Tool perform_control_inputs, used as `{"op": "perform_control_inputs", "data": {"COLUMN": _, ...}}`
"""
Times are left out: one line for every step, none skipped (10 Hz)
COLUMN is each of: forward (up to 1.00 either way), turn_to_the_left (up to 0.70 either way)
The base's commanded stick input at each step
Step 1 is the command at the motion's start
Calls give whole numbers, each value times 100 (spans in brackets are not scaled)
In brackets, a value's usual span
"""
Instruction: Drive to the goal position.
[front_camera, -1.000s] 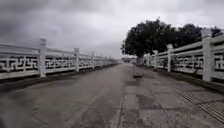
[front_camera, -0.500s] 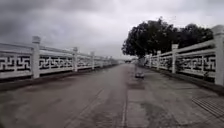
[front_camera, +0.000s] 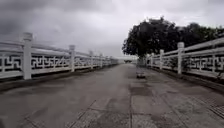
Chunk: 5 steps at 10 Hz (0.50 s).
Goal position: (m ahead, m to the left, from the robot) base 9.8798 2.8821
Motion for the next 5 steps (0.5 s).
{"op": "perform_control_inputs", "data": {"forward": 69, "turn_to_the_left": 1}}
{"op": "perform_control_inputs", "data": {"forward": 69, "turn_to_the_left": -7}}
{"op": "perform_control_inputs", "data": {"forward": 69, "turn_to_the_left": -14}}
{"op": "perform_control_inputs", "data": {"forward": 69, "turn_to_the_left": -14}}
{"op": "perform_control_inputs", "data": {"forward": 69, "turn_to_the_left": -14}}
